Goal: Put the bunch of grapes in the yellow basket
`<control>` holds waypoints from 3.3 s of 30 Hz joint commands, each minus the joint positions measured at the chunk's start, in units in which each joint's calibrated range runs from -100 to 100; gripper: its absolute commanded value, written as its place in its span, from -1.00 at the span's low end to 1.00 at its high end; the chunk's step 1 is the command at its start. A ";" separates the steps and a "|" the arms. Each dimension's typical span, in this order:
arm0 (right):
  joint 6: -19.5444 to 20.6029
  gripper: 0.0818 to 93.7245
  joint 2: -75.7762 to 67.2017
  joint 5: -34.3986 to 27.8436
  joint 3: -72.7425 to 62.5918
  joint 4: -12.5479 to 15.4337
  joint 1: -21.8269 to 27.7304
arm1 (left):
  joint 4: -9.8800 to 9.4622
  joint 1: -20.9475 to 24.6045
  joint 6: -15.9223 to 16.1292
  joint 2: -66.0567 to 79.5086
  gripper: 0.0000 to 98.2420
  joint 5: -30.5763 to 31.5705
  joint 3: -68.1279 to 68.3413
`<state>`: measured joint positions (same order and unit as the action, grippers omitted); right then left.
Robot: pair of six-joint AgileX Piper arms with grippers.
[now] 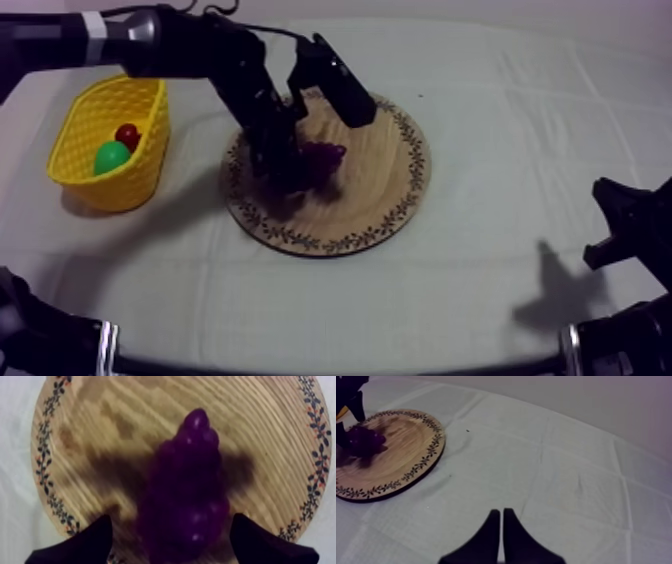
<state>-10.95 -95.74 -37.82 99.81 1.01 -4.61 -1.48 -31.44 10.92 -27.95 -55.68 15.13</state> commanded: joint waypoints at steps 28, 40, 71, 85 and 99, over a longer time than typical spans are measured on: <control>0.04 -0.99 -0.01 0.00 -0.03 -0.01 0.02 | -0.02 -0.13 1.09 -5.16 -0.11 2.54 -4.12; 0.04 -0.99 -0.01 0.00 -0.03 -0.01 0.02 | -0.65 1.94 1.09 5.25 -0.18 2.66 -0.97; 0.04 -0.99 -0.01 0.00 -0.03 -0.01 0.02 | -6.73 19.33 -8.23 37.97 0.00 -2.07 13.46; 0.04 -0.99 -0.01 0.00 -0.03 -0.01 0.02 | -8.96 26.10 -9.98 28.86 -0.06 4.71 17.42; 0.04 -0.99 -0.01 0.00 -0.03 -0.01 0.02 | -10.13 29.88 -10.03 23.70 -0.13 8.82 24.52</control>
<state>-10.92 -95.74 -37.82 99.81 1.01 -4.61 -11.60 -1.68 0.86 -4.18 -46.82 39.61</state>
